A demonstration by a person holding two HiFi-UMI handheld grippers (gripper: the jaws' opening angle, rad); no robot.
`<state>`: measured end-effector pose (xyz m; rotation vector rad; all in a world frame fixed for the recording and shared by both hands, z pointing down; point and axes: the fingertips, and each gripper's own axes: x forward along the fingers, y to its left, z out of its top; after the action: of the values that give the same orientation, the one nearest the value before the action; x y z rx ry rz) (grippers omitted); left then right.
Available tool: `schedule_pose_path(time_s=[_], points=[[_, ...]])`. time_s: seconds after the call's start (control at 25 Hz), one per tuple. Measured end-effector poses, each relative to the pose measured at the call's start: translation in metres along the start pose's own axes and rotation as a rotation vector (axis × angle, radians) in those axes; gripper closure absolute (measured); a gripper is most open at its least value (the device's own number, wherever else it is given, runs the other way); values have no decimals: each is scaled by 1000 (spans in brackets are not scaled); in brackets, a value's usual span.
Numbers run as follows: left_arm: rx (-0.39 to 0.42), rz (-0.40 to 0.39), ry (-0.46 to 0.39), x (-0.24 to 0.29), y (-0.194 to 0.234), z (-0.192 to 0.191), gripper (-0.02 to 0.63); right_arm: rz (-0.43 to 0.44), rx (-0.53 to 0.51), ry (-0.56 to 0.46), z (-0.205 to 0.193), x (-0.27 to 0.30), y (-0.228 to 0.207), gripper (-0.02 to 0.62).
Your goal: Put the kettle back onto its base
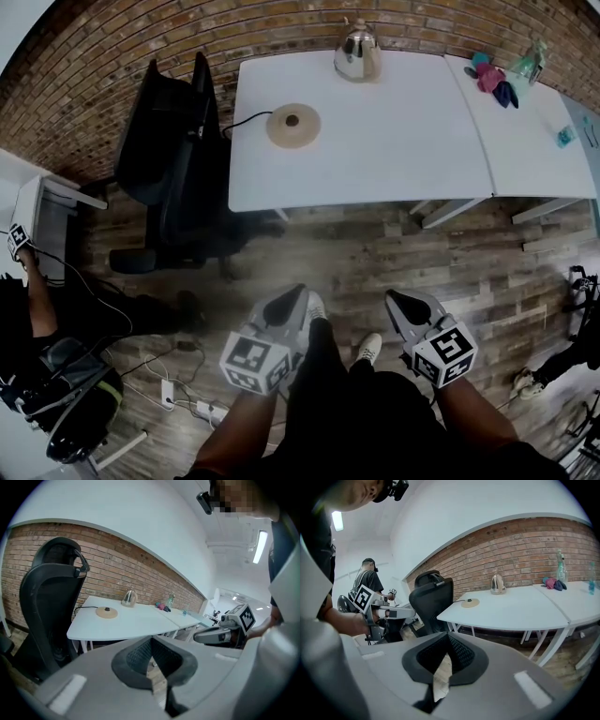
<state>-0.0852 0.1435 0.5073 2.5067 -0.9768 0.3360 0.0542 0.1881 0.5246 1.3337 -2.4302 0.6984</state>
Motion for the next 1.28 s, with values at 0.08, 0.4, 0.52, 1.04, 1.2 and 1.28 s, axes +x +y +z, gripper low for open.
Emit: schedule_pose_path(time_s=[0.08,0.4,0.52,1.04,1.2,1.28], points=[[4,1,-3,3,8,2,604,1,3,6,0,9,-2,569],[22,8,0,7,35,19,606,10,11,9,17,40,-1,569],[19,1,1,8,45,25,604,9,14,4,25,51,1,569],[7,-63,-12,10,90,52,606,-40,-3,-1,55,89,11,569],[8,-81,-18,7,98,66,604,-66,-17,0,68,93,12,569],[14,-88,-27,7,102,73,606,-74,-29,-5,76,95,13,569]])
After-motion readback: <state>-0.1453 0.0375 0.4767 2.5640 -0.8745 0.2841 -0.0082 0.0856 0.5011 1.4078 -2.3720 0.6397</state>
